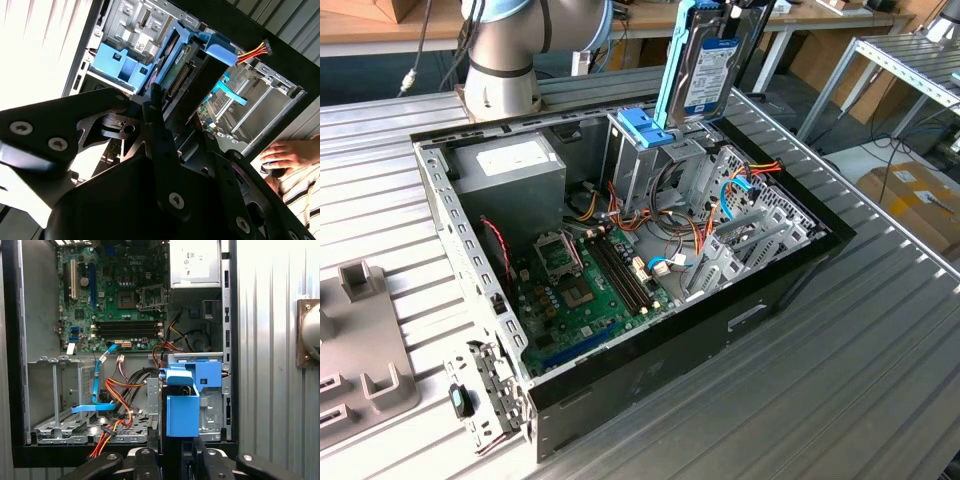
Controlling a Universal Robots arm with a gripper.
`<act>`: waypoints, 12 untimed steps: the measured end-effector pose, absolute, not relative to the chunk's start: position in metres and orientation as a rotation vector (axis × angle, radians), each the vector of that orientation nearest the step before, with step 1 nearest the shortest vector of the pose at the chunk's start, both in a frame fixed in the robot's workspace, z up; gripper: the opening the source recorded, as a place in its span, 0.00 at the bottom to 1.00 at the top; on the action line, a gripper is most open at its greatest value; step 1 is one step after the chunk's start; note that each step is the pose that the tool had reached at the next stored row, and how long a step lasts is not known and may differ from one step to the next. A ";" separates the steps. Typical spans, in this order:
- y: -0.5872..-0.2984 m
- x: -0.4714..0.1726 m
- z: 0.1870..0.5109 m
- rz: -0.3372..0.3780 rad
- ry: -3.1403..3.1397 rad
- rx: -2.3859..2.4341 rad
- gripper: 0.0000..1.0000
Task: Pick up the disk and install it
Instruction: 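Pick up the disk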
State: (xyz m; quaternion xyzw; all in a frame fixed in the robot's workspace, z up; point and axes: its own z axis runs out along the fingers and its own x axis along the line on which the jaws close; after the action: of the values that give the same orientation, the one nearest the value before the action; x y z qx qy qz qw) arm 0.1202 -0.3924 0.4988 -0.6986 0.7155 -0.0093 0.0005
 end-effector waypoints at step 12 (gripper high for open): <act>-0.395 0.120 0.500 -0.029 2.247 -2.194 0.35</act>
State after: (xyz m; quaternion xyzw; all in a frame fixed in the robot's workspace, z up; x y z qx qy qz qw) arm 0.1201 -0.3953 0.5001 -0.6986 0.7155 -0.0094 0.0004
